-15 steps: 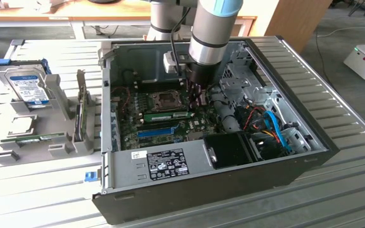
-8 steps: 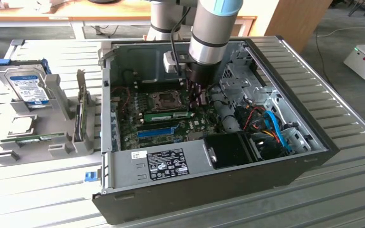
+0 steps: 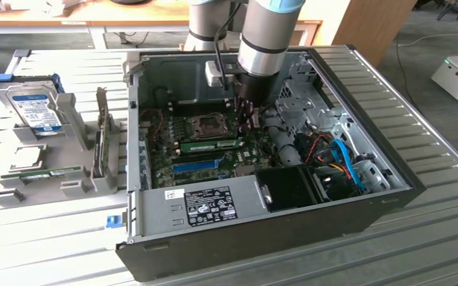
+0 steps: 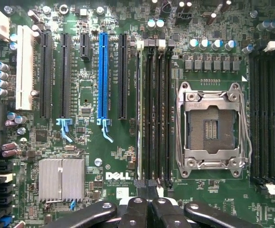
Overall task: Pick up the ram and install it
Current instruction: 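Press down the ram until it locks into place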
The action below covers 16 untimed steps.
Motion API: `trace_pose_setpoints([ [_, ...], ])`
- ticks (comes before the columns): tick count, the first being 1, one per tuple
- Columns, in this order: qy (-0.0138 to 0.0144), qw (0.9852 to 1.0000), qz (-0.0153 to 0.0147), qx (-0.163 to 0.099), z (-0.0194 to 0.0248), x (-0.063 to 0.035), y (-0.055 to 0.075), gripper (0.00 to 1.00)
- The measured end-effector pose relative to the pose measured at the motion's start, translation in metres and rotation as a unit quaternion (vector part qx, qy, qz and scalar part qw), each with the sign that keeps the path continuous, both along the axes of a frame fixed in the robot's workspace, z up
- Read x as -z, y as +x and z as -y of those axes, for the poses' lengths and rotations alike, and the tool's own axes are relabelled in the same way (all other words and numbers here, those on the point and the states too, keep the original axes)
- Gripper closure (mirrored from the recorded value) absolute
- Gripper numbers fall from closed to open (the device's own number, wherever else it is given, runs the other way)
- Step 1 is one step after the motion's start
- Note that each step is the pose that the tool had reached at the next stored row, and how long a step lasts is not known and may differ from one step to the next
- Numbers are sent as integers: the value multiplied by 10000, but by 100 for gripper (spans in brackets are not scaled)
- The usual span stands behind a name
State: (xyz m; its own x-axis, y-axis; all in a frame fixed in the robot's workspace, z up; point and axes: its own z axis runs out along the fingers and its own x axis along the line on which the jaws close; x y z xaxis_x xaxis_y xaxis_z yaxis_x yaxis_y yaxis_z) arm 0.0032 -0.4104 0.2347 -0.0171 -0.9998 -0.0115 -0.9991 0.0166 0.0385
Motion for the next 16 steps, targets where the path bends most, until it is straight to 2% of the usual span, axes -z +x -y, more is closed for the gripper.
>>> trace_pose_setpoints([
  [10, -1, 10000, 0, 0, 0, -109, 0, 89],
  [16, 0, 10000, 0, 0, 0, -110, 0, 89],
])
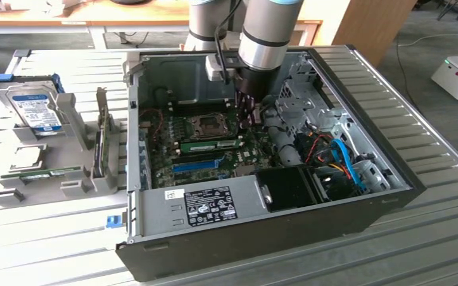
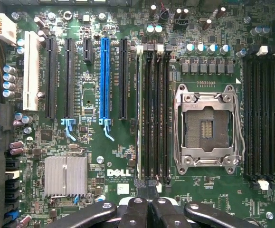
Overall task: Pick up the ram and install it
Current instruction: 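Press down the ram until it locks into place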
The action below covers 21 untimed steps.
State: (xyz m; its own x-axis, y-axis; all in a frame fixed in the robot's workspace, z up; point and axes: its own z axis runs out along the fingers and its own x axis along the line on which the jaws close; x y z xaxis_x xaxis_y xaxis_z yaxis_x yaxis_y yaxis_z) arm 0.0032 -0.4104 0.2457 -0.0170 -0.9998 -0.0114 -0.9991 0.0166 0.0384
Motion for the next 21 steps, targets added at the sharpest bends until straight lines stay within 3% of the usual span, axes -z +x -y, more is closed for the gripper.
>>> trace_pose_setpoints([
  [12, 0, 10000, 0, 0, 0, 0, -40, 89],
  [18, 0, 10000, 0, 0, 0, 1, -160, 89],
  [21, 0, 10000, 0, 0, 0, 2, -294, 89],
])
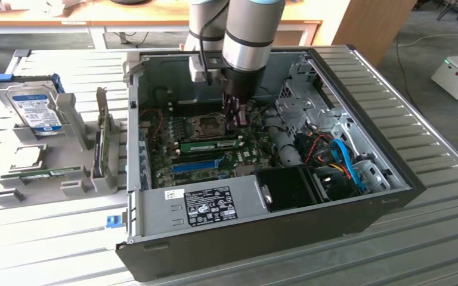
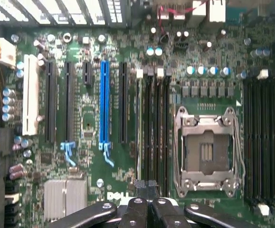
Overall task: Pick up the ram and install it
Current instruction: 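Press down the ram until it locks into place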
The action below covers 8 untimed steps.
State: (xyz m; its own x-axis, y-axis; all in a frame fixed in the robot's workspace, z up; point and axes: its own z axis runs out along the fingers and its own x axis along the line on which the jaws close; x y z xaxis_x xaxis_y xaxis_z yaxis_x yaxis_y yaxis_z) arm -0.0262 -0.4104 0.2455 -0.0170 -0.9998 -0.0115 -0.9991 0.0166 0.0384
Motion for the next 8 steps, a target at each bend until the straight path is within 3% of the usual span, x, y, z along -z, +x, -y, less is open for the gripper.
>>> trace_pose_setpoints([
  [8, 0, 10000, 0, 0, 0, 2, -194, 89],
])
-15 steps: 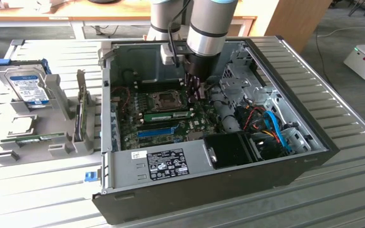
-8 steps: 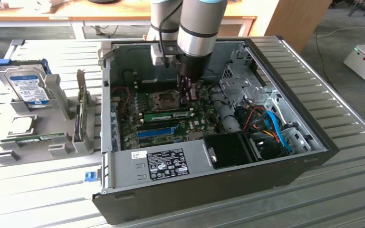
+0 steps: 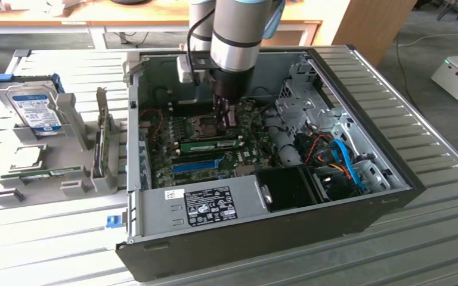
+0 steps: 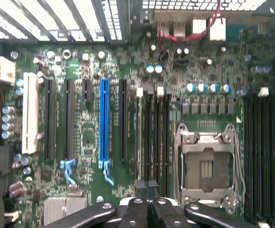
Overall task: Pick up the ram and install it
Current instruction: 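Press down the ram until it locks into place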
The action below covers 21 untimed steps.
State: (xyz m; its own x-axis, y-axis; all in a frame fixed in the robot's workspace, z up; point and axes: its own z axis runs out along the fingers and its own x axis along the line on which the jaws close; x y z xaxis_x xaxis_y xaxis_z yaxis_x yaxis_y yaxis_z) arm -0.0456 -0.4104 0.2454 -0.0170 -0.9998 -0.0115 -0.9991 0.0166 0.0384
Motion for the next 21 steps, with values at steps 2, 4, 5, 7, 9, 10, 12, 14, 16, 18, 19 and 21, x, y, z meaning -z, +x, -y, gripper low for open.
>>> trace_pose_setpoints([
  [2, 0, 10000, 0, 0, 0, 1, -43, 89],
  [4, 0, 10000, 0, 0, 0, 1, -86, 89],
  [5, 0, 10000, 0, 1, 0, 1, -108, 89],
  [7, 0, 10000, 0, 0, 0, 2, -150, 89],
  [9, 0, 10000, 0, 0, 0, 2, -192, 89],
  [10, 0, 10000, 0, 0, 0, 3, -214, 89],
  [12, 0, 10000, 0, 0, 0, 3, -254, 89],
  [14, 0, 10000, 0, 0, 0, 3, -283, 89],
  [16, 0, 10000, 0, 0, -1, 3, -297, 89],
  [18, 0, 10000, 0, 0, 0, 3, -299, 89],
  [19, 0, 10000, 0, -1, 0, 3, -302, 89],
  [21, 0, 10000, 0, 0, 0, 3, -318, 89],
])
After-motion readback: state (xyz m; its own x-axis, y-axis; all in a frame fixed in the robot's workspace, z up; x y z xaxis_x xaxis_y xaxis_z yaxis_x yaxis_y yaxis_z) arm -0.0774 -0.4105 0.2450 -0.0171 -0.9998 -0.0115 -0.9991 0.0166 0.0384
